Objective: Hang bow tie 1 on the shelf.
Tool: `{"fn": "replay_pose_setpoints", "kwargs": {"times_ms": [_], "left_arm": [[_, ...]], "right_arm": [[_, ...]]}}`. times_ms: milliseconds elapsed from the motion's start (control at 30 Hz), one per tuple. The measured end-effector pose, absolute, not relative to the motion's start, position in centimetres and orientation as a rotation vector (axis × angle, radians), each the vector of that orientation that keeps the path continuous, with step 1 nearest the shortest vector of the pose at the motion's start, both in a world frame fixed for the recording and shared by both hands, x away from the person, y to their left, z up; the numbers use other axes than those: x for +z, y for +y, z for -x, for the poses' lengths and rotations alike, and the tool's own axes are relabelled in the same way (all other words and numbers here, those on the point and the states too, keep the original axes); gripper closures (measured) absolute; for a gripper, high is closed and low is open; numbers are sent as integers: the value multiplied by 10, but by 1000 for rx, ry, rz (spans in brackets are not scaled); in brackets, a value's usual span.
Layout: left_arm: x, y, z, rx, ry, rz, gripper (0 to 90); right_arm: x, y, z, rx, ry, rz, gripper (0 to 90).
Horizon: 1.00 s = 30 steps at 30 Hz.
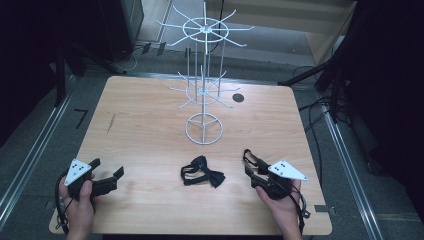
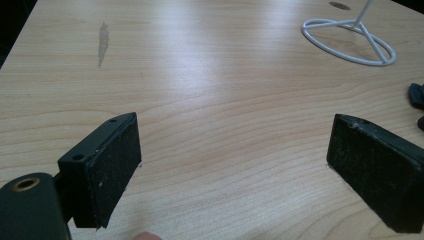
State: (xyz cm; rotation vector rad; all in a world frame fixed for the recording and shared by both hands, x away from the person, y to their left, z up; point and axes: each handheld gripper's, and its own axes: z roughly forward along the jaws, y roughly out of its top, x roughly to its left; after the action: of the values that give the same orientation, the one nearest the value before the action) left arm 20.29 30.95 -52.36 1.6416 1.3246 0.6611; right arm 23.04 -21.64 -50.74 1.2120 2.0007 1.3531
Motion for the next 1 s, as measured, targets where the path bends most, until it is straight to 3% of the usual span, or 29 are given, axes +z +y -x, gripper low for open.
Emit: {"fn": "replay_pose_setpoints", "kwargs": {"times_ms": [1000], "left_arm": [[-524,310,-203,656,1326,-1641,80]], "right_arm": [[-522,-164,-234,1372,2130,-1145,476]]}}
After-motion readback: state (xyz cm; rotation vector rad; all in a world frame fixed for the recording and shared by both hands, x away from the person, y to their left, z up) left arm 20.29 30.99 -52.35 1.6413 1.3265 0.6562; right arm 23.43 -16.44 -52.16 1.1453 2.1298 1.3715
